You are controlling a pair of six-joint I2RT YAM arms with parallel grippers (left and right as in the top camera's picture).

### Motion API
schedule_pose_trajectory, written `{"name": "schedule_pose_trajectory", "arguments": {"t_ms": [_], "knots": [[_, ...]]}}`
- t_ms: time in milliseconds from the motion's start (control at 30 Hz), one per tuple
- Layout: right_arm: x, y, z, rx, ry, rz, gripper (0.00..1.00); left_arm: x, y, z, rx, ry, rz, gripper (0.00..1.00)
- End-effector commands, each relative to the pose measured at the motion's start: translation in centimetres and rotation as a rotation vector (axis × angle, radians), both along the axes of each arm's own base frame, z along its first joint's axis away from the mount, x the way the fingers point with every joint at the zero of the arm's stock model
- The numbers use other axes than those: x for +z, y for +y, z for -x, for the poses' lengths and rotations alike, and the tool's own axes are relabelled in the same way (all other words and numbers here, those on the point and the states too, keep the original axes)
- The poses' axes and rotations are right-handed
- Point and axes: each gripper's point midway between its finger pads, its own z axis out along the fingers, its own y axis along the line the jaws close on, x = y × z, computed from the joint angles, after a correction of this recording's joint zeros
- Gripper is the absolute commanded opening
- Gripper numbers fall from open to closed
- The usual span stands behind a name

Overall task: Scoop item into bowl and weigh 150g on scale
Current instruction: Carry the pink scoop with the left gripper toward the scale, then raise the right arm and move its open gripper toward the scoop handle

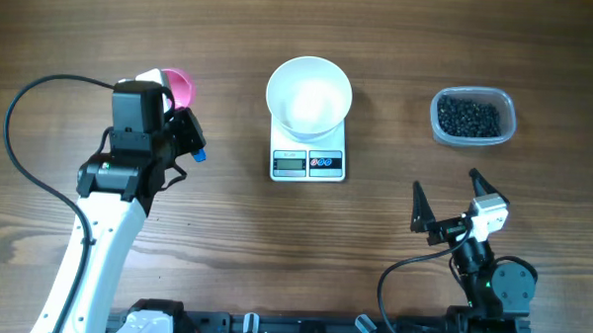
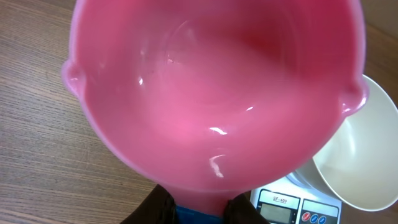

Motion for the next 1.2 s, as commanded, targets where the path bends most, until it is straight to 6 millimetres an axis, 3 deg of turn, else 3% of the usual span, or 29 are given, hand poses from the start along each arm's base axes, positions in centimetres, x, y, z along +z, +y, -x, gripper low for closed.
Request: {"name": "schedule_pose_trajectory", "arguments": {"t_ms": [0, 467, 600, 800, 933, 1033, 1167], "knots": [[0.2, 0.0, 0.0, -0.001, -0.01, 0.011, 1.0, 0.8, 0.0, -0.1, -0.004, -0.023, 0.005, 0.21], [0.2, 0.0, 0.0, -0.001, -0.01, 0.011, 1.0, 0.8, 0.0, -0.2, 0.001, -0.024, 0.012, 0.21], [0.2, 0.3, 0.1, 0.02, 0.01, -0.069, 1.0, 0.8, 0.0, -0.2, 0.093, -0.016, 0.097, 0.2], [0.5, 0.3, 0.1, 0.026, 0.057, -0.291, 1.0, 1.3, -3.5, 0.2, -0.013, 0.006, 0.282, 0.2], [0.8, 0.5, 0.2, 0.041, 0.055, -0.318, 1.0, 1.5, -3.9, 0.2, -0.032, 0.006, 0.301, 0.2], [2.5, 1.2, 0.7, 0.088, 0.041, -0.328, 1.0, 1.6, -4.5, 0.3, -0.056, 0.008, 0.326, 0.19], [6.6, 1.3, 0.9, 0.094, 0.059, -0.361, 1.0, 2.4, -5.8, 0.3, -0.092, 0.004, 0.409, 0.17]]}}
